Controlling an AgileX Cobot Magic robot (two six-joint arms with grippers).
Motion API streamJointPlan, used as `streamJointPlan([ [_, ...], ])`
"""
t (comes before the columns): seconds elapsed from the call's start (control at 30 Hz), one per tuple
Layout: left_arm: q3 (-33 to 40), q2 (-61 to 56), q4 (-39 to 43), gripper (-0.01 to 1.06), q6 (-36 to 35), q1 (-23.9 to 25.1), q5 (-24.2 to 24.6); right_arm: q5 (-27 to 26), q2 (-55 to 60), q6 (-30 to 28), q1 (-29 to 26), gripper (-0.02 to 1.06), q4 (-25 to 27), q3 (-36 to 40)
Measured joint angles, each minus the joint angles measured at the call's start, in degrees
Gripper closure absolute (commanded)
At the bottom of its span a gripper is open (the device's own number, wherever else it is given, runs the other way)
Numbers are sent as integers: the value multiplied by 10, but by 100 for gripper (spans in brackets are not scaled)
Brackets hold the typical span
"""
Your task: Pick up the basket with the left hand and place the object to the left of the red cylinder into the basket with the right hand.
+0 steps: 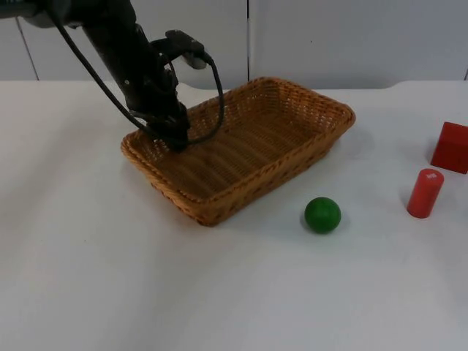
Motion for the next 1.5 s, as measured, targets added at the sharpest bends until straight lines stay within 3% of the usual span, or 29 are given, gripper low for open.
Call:
streamJointPlan([
  [0.07,0,0,-9,105,-1,0,0,0,0,0,0,-1,0,0],
  [0.3,-2,-2,-1,105,-27,0,3,0,0,-1,0,-1,0,0],
  [0.57,-2,-58,-41,105,-92,28,83,0,0,-1,0,-1,-1,0],
  [0.7,19,-114,-109,105,-182,72,88,-3,0,-1,0,-1,-1,0],
  [0.9,81,-198,-122,105,-245,97,86,-5,0,-1,0,-1,-1,0],
  [1.03,165,-262,-127,105,-252,106,86,-5,0,-1,0,-1,-2,0],
  [1.13,282,-327,-146,105,-249,129,88,-5,0,-1,0,-1,-3,0],
  [1.17,356,-356,-168,105,-238,150,80,-5,0,-1,0,-1,-3,0],
  [1.2,356,-356,-168,105,-238,150,80,-5,0,-1,0,-1,-3,0],
  [1.33,552,-440,-238,105,-183,206,5,-5,0,-1,0,-1,0,0],
  [1.4,592,-464,-246,105,-169,213,-24,-5,0,-1,0,-1,2,0],
  [1.5,719,-528,-268,105,-135,227,-104,-6,0,-1,0,-1,12,0],
])
